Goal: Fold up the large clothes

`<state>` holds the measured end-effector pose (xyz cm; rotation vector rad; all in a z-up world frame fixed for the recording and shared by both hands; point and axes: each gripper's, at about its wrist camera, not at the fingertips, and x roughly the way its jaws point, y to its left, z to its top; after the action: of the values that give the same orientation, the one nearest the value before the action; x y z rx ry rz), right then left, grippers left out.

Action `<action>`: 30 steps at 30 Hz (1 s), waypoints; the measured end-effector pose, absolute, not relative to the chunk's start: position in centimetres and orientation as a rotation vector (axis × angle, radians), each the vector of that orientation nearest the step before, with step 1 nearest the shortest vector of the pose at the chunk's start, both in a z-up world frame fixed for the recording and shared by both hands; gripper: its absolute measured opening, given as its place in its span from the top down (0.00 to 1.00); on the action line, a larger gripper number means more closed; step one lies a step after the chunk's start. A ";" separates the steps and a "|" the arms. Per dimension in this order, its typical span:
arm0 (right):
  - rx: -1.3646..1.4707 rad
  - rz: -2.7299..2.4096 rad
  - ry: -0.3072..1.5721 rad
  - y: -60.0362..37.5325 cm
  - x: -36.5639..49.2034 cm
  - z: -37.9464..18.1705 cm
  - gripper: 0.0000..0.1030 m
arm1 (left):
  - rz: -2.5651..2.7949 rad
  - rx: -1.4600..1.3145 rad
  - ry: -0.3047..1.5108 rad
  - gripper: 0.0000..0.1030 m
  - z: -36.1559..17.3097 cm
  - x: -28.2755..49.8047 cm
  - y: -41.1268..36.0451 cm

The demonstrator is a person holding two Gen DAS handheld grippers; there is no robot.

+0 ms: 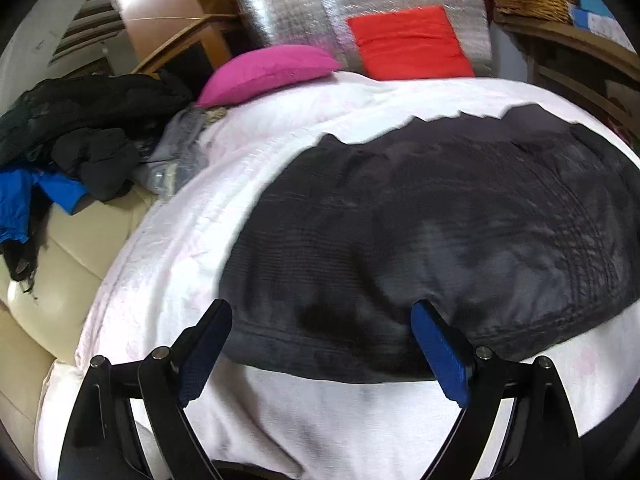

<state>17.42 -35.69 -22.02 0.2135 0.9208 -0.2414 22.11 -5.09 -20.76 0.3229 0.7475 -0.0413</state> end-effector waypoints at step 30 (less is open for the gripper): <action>0.353 -0.280 0.874 -41.0 15.7 -20.5 0.23 | 0.047 0.269 0.840 0.07 -20.4 26.0 -0.6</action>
<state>15.66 -40.98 -20.53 0.3528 0.8744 -0.2803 26.00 -0.56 -20.38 0.2689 0.8399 0.0470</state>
